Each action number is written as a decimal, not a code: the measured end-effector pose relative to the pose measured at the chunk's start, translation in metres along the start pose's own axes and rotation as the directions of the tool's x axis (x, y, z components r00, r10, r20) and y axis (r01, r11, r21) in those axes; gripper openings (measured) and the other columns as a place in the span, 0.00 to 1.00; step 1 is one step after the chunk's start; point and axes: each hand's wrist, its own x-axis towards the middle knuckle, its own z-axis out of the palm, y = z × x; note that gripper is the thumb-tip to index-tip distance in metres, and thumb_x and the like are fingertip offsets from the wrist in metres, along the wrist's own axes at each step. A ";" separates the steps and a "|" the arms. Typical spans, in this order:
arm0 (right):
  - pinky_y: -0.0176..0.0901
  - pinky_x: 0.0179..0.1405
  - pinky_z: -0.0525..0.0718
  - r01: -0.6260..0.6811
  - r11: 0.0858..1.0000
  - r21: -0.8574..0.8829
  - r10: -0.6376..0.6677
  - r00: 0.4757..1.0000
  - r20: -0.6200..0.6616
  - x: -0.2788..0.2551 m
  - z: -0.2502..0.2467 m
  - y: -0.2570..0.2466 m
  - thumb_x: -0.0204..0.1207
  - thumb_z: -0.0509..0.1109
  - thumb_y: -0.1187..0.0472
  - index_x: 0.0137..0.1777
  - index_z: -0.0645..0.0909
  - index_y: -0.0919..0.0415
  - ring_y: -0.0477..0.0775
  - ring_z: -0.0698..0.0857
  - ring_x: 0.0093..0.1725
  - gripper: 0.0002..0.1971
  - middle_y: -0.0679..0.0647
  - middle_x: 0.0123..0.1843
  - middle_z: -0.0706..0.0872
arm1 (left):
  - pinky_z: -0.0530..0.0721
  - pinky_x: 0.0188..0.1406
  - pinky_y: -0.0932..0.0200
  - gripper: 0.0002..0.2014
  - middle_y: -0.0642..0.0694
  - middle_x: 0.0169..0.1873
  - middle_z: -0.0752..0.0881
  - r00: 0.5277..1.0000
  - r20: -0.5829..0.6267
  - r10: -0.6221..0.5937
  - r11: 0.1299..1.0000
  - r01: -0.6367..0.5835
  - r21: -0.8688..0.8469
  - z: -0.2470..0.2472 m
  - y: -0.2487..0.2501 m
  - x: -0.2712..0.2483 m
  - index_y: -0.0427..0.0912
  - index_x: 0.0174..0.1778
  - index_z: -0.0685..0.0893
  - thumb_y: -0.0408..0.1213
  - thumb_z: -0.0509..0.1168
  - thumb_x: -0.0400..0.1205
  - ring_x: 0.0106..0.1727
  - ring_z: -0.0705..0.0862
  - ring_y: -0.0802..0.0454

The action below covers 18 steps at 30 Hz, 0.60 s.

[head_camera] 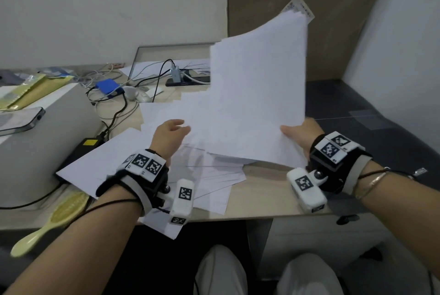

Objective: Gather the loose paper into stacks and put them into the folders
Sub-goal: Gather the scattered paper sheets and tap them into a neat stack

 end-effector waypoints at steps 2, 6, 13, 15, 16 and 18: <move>0.60 0.69 0.77 -0.026 1.000 -0.004 0.026 1.000 -0.012 0.002 -0.013 0.005 0.75 0.70 0.70 0.64 0.78 0.75 0.65 0.83 0.63 0.18 0.67 0.63 0.84 | 0.75 0.68 0.52 0.24 0.39 0.71 0.77 0.996 -0.067 -0.065 0.988 0.073 0.138 -0.018 -0.018 0.006 0.40 0.74 0.75 0.37 0.67 0.81 0.69 0.77 0.43; 0.58 0.70 0.76 -0.102 0.995 0.017 0.102 0.995 -0.016 -0.001 -0.028 0.016 0.75 0.72 0.68 0.68 0.76 0.73 0.64 0.83 0.63 0.22 0.65 0.65 0.83 | 0.71 0.75 0.46 0.29 0.37 0.76 0.71 0.978 -0.085 -0.189 0.923 0.207 0.324 -0.037 -0.037 0.009 0.42 0.78 0.70 0.40 0.67 0.79 0.74 0.72 0.37; 0.62 0.70 0.76 -0.174 0.978 -0.112 0.182 0.981 0.067 0.000 -0.019 0.028 0.74 0.73 0.66 0.67 0.77 0.72 0.66 0.83 0.63 0.23 0.64 0.62 0.85 | 0.68 0.75 0.47 0.30 0.39 0.76 0.71 0.971 -0.106 -0.216 0.863 0.241 0.445 -0.029 -0.030 0.020 0.43 0.79 0.67 0.41 0.64 0.80 0.76 0.68 0.37; 0.61 0.70 0.76 -0.174 0.972 -0.159 0.189 0.978 0.088 0.004 -0.016 0.027 0.75 0.72 0.65 0.66 0.78 0.72 0.66 0.83 0.62 0.20 0.64 0.62 0.85 | 0.69 0.75 0.48 0.29 0.40 0.76 0.71 0.975 -0.122 -0.187 0.857 0.223 0.464 -0.026 -0.024 0.027 0.42 0.79 0.67 0.39 0.63 0.80 0.76 0.68 0.38; 0.61 0.70 0.77 -0.172 0.968 -0.182 0.192 0.977 0.097 0.006 -0.015 0.026 0.75 0.72 0.65 0.65 0.78 0.71 0.66 0.84 0.61 0.20 0.64 0.61 0.86 | 0.69 0.74 0.48 0.29 0.40 0.76 0.71 0.979 -0.104 -0.173 0.867 0.202 0.456 -0.023 -0.021 0.032 0.41 0.80 0.66 0.38 0.63 0.81 0.76 0.69 0.38; 0.61 0.70 0.76 -0.169 0.964 -0.205 0.194 0.975 0.109 0.010 -0.014 0.023 0.74 0.72 0.65 0.65 0.79 0.71 0.66 0.84 0.61 0.20 0.63 0.61 0.86 | 0.71 0.72 0.51 0.30 0.39 0.77 0.70 0.983 -0.048 -0.175 0.877 0.178 0.445 -0.017 -0.014 0.039 0.39 0.80 0.65 0.38 0.63 0.82 0.75 0.71 0.39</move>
